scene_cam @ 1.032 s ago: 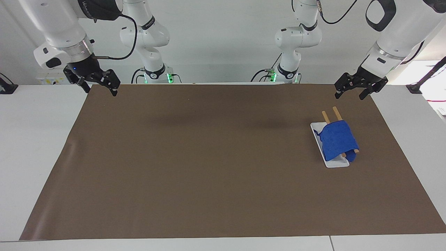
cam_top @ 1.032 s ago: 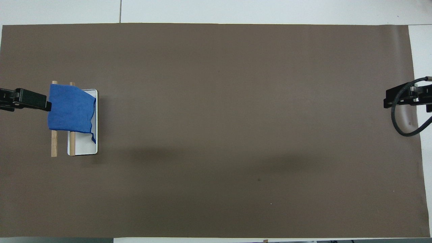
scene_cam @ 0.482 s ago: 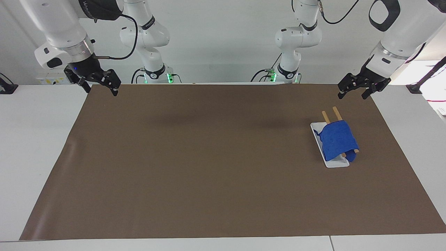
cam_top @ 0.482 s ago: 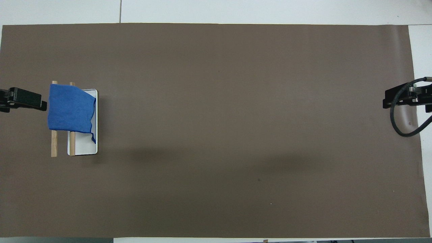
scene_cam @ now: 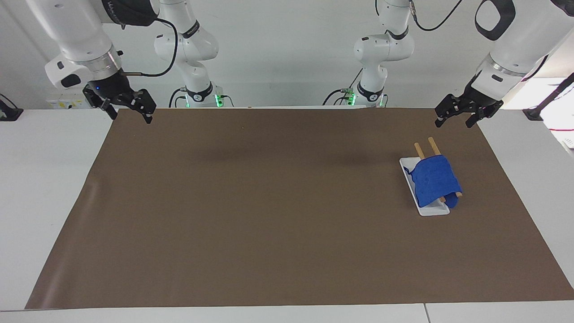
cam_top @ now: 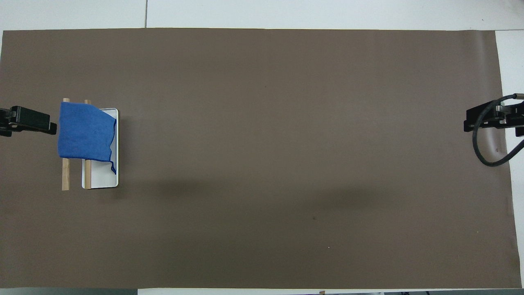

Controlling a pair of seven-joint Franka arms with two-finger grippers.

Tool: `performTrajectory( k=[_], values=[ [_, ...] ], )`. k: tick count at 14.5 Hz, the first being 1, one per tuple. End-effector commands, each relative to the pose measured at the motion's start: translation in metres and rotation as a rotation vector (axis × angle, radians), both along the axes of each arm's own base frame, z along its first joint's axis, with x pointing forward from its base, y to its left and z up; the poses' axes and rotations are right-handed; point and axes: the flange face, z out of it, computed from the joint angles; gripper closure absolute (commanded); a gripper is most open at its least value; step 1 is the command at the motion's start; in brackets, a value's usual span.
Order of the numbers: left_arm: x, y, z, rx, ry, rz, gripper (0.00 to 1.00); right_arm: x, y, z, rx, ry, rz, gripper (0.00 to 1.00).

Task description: Right arm passes towel to left arm to hang

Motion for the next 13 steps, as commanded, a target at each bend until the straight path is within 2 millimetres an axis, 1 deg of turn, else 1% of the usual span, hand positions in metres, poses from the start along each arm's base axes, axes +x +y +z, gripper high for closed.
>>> performTrajectory(
  k=[1,6,10,13],
  values=[
    [-0.0031,-0.0006,0.0053,0.0,-0.012,0.012,0.0,-0.0056,0.0004,0.0021,0.004,-0.001,0.017,0.0],
    [-0.0045,-0.0048,0.0071,0.0,-0.015,0.005,0.0,-0.0057,-0.0021,0.0023,0.005,0.003,0.033,0.0],
    [-0.005,-0.0031,0.0067,0.0,-0.011,0.009,0.0,-0.0056,-0.0037,0.0024,0.008,0.004,0.085,0.0],
    [-0.0048,-0.004,0.0068,0.0,-0.012,0.007,0.0,-0.0064,-0.0045,0.0023,0.009,0.007,0.088,0.0]
  ],
)
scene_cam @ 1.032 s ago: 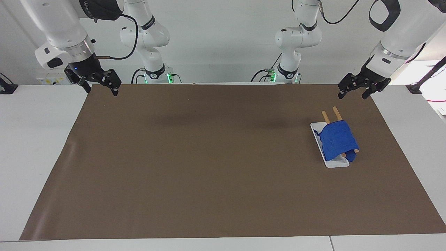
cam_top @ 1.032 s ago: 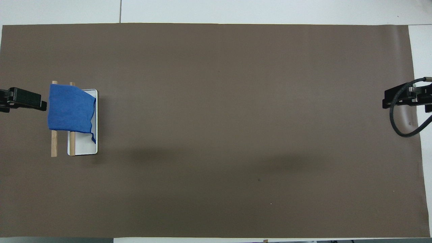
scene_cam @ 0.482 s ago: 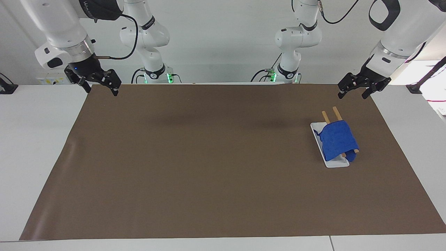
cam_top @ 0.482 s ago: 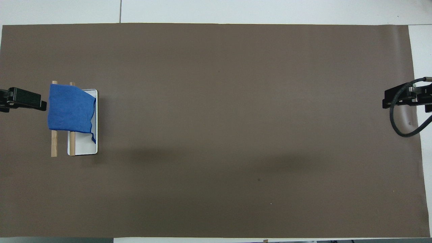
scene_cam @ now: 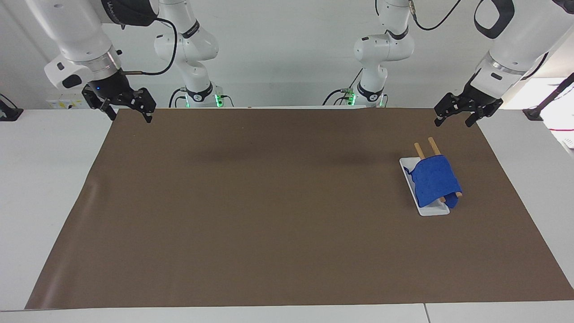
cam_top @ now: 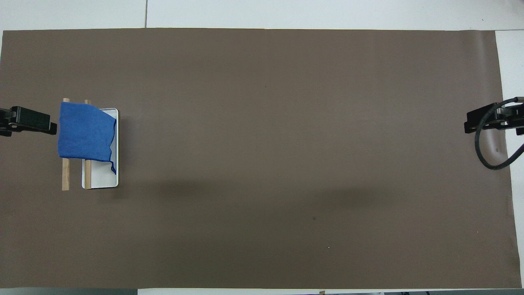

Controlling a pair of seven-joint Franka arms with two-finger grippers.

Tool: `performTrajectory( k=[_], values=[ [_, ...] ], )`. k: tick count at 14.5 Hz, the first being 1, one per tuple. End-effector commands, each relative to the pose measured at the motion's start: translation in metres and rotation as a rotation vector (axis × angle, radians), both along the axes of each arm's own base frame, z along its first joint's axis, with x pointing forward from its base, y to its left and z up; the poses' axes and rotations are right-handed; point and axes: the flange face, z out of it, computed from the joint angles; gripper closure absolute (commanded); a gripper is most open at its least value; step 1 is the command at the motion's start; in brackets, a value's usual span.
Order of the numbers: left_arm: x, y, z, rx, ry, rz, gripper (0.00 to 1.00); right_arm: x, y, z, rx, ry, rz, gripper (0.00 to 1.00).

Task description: Right arm passes towel to left arm to hang

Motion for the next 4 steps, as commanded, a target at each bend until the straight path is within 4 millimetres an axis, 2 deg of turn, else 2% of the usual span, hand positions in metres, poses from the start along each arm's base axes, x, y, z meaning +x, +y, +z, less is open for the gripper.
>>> performTrajectory(
  k=[1,4],
  values=[
    [-0.003,-0.0013,0.0037,-0.001,-0.008,0.012,0.0,-0.0064,-0.0015,0.0015,0.005,0.006,0.024,0.0],
    [-0.0032,-0.0005,0.0035,0.0,-0.006,0.013,0.0,-0.0071,-0.001,0.0005,0.011,0.006,0.047,0.0]
  ],
)
